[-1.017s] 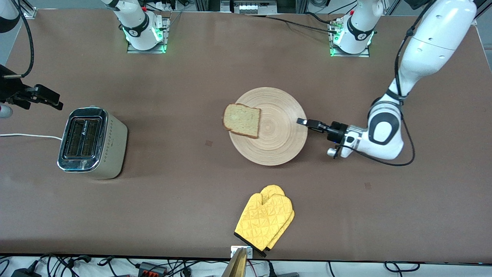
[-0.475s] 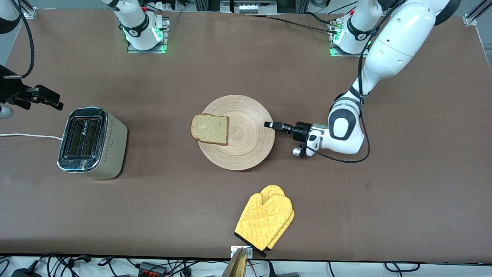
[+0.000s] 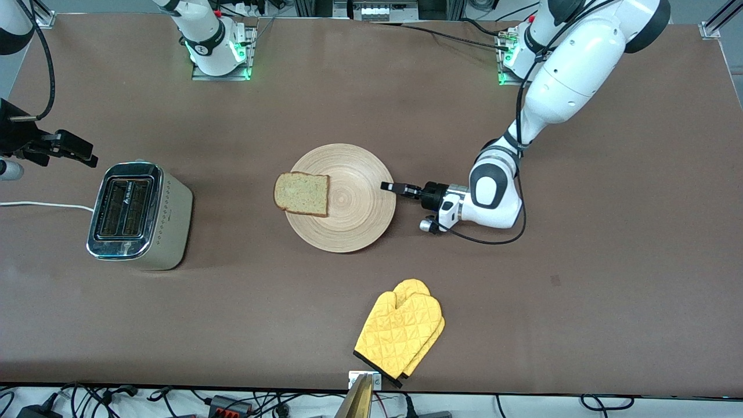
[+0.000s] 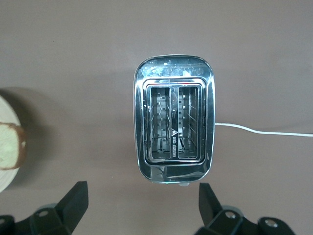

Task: Move plate and put bread in toaster
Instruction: 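Slide the plate with bread toward the toaster using the left gripper, then release the plate and withdraw the left gripper while the right gripper reaches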

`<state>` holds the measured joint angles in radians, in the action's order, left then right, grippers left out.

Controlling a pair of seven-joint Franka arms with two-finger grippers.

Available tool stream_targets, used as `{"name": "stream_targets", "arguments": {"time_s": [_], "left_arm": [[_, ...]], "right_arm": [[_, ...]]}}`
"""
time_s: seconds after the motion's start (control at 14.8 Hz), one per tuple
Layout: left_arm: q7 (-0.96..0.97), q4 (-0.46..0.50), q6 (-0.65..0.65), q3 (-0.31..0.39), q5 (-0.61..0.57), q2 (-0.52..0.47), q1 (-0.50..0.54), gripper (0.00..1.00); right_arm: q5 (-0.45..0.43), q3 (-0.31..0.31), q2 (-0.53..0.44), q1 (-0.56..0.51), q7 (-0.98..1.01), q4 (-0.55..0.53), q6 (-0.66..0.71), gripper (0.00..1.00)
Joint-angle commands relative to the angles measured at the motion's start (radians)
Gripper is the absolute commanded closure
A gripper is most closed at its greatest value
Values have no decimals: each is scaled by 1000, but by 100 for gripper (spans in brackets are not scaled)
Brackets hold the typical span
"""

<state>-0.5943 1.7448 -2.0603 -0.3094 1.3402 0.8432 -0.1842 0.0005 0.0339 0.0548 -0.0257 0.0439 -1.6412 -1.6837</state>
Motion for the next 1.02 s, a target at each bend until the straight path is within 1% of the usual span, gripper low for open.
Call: {"name": "stream_targets", "arguments": {"time_s": [0.0, 0.27, 0.61, 0.75, 0.88, 0.95], "left_arm": [[2, -39, -30, 7, 34, 13, -43, 100], [-4, -34, -29, 12, 25, 14, -41, 100], [1, -24, -27, 13, 23, 16, -43, 86], [1, -24, -27, 13, 23, 23, -43, 86], [1, -24, -27, 13, 23, 27, -43, 80], [4, -24, -26, 13, 23, 27, -41, 79]], "right_arm": [[-5, -6, -32, -10, 13, -35, -19, 0], [-5, -5, -32, -11, 13, -37, -17, 0], [-5, -5, -32, -10, 14, -37, -16, 0], [-5, -6, -32, -10, 14, -35, -13, 0], [-5, -6, -32, -10, 14, -35, -11, 0], [-5, -6, -32, -10, 14, -37, -11, 0]]}}
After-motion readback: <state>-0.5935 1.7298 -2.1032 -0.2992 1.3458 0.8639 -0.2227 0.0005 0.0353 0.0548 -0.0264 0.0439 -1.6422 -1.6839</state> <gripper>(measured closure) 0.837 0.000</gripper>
